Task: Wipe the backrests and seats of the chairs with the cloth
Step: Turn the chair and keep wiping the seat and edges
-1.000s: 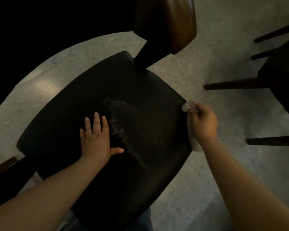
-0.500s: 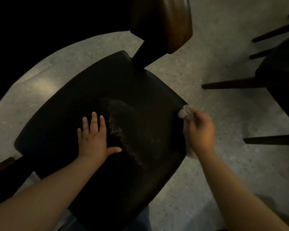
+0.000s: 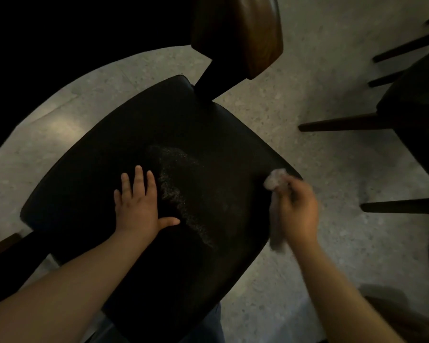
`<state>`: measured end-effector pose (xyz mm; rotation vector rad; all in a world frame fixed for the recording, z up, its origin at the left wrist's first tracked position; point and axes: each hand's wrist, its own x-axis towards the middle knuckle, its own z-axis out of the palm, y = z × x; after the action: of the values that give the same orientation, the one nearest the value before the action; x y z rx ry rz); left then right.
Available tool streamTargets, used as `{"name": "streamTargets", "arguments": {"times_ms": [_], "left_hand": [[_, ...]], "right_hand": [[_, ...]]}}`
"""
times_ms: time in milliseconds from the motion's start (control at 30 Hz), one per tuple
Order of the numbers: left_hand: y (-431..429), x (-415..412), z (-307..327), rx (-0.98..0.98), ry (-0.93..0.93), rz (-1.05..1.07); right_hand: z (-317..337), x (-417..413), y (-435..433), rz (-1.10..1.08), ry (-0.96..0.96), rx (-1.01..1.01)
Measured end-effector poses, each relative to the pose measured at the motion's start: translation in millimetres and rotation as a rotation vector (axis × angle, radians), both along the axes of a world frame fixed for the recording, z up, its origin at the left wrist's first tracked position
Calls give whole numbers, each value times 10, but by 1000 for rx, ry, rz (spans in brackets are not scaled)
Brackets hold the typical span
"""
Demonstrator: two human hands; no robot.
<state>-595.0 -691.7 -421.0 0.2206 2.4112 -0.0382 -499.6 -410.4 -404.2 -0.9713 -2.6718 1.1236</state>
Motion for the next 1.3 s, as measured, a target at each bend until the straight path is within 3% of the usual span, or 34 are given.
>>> {"name": "streamTargets", "arguments": {"times_ms": [200, 333, 467, 567, 767, 933, 1033, 1167, 1300], "left_hand": [[-15, -2, 20, 27, -6, 0], [-13, -8, 35, 29, -13, -5], [9, -10, 52, 10, -26, 8], [10, -22, 57, -4, -38, -2], [11, -22, 37, -22, -23, -14], [27, -16, 77, -19, -27, -15], [39, -22, 116, -28, -42, -10], [36, -23, 129, -12, -50, -7], [33, -16, 108, -17, -37, -17]], "right_hand": [[-229, -406, 510, -280, -108, -115], [-267, -24, -37, -217, -26, -17], [-165, 370, -444, -52, 0, -159], [-50, 292, -237, 21, 27, -158], [-156, -222, 624, -142, -108, -92], [-275, 195, -64, -231, -93, -20], [-230, 513, -497, -131, -87, -99], [-123, 429, -206, 16, -55, -61], [-188, 154, 131, -169, -114, -1]]}}
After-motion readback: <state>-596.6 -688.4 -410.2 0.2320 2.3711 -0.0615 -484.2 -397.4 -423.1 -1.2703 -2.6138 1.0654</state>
